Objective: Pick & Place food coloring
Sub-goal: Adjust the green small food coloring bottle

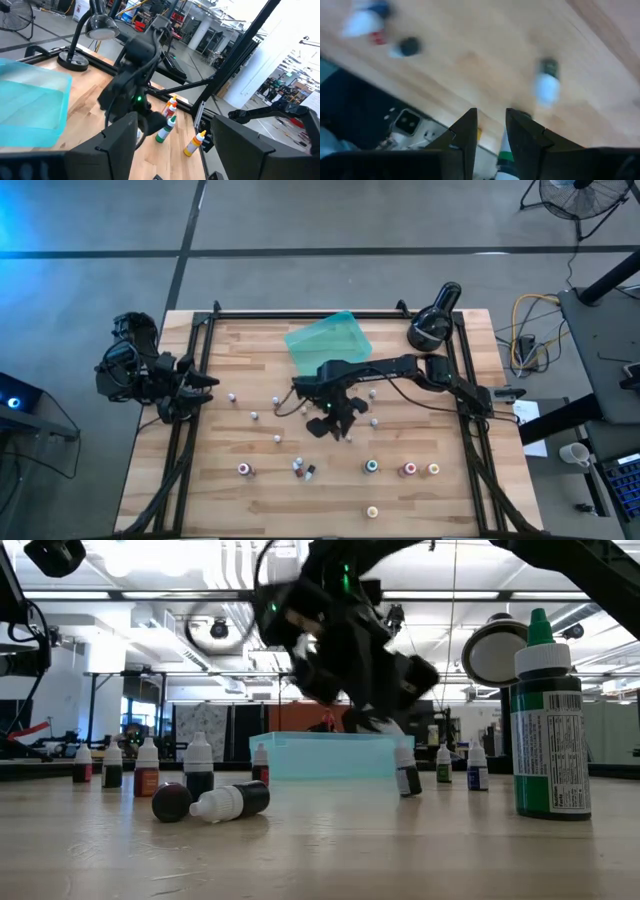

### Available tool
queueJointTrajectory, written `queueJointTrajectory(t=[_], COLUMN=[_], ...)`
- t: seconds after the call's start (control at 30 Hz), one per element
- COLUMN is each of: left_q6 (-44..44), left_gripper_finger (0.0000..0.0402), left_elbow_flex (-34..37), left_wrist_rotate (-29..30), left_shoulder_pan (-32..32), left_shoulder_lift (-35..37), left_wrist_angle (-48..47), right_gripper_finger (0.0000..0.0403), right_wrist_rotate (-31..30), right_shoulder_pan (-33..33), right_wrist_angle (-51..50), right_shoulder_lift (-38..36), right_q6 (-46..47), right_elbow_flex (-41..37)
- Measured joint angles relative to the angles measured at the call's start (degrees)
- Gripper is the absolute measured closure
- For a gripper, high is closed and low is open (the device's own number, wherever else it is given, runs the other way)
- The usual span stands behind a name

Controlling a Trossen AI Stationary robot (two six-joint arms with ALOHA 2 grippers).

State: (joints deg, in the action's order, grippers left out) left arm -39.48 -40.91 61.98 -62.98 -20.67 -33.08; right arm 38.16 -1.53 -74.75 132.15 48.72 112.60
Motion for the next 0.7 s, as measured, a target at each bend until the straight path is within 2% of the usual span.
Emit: queueJointTrajectory(t=[0.2, 0.27, 0.33, 0.5, 0.6, 0.7], left_q6=[0.01, 0.01, 0.02, -0.76, -1.39, -2.74], left_gripper_finger=[0.0177, 0.0177, 0.0177, 0.0177, 0.0177, 0.0177], left_elbow_flex=[0.0, 0.0, 0.0, 0.0, 0.0, 0.0], left_wrist_rotate=[-0.07, -0.56, -0.98, -1.26, -2.11, -3.2], left_shoulder_pan=[-0.01, 0.0, -0.01, 0.0, -0.01, -0.02], left_shoulder_lift=[0.0, 0.0, 0.0, 0.0, 0.0, 0.0], left_wrist_angle=[-0.01, 0.0, -0.01, -0.02, -0.02, -0.02], right_gripper_finger=[0.0307, 0.0307, 0.0307, 0.0307, 0.0307, 0.0307], right_wrist_rotate=[-1.66, -3.64, -5.56, -7.61, -14.06, -26.79], right_shoulder_pan=[1.16, 1.9, 3.24, 9.31, 13.18, 16.19], right_wrist_angle=[0.75, 1.61, 3.61, 10.09, 14.16, 17.8], right_shoulder_lift=[-0.1, -0.1, -0.09, -0.1, -0.1, 0.03], right_q6=[-7.06, -12.59, -22.23, -53.28, -66.92, -72.49], right_elbow_flex=[7.25, 8.65, 9.99, 11.89, 11.48, 10.36])
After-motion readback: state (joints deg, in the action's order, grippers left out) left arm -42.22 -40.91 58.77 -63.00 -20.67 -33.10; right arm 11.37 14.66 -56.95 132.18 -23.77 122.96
